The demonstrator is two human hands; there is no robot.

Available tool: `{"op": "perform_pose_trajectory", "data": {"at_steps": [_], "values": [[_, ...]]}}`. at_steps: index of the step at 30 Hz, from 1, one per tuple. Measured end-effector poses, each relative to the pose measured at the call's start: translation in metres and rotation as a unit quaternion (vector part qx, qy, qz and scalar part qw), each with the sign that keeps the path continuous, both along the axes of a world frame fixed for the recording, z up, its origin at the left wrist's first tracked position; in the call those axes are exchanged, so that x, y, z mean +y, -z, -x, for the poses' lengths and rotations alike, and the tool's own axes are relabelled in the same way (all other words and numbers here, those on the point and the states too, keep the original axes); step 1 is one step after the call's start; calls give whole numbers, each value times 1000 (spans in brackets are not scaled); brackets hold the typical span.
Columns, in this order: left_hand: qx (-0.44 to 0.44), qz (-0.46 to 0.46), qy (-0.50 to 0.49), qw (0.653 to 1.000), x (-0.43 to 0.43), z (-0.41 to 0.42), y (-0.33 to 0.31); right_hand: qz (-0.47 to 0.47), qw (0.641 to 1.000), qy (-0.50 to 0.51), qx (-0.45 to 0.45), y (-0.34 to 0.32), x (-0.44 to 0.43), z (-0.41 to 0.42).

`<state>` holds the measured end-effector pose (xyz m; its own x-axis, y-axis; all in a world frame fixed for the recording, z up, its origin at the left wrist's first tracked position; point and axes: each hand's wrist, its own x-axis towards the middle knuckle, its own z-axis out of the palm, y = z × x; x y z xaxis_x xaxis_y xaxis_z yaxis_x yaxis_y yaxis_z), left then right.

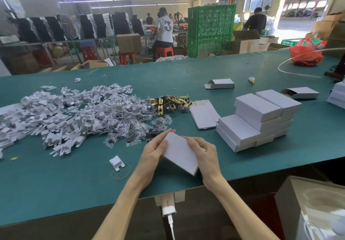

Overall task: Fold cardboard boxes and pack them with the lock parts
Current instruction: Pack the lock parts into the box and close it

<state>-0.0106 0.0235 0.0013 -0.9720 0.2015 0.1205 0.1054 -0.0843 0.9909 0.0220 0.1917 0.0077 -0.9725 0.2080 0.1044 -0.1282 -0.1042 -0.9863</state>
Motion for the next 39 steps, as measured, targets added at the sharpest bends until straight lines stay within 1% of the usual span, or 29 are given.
{"op": "perform_pose_trajectory", "data": {"at_steps": [3, 7, 9, 11, 15, 19, 25, 32, 39], "values": [[-7, -13, -8, 1000, 1, 1, 1, -8, 1000, -13, 2, 0, 1, 1], [-46, -58, -7, 997, 0, 4, 2, -17, 1000, -22, 7, 2, 1, 2], [-62, -74, -7, 995, 0, 6, 1, -37, 999, -22, 14, 3, 0, 3], [-56, -62, -6, 996, 1, 5, 0, -50, 998, -17, 21, 5, 0, 3], [-63, -74, -7, 995, 2, 4, -2, -22, 1000, -18, 7, 5, 1, 2], [-73, -89, -5, 993, 2, 4, -3, -22, 1000, -18, 2, 3, 0, 2], [-65, -65, 14, 996, 5, 3, -3, -12, 1000, 5, -6, 2, 0, 0], [-72, -85, 30, 993, 1, 2, -6, 5, 1000, 9, -4, 0, 0, -1], [-65, -75, 40, 994, 2, 0, -5, 4, 1000, 17, 0, 1, -2, -1]]}}
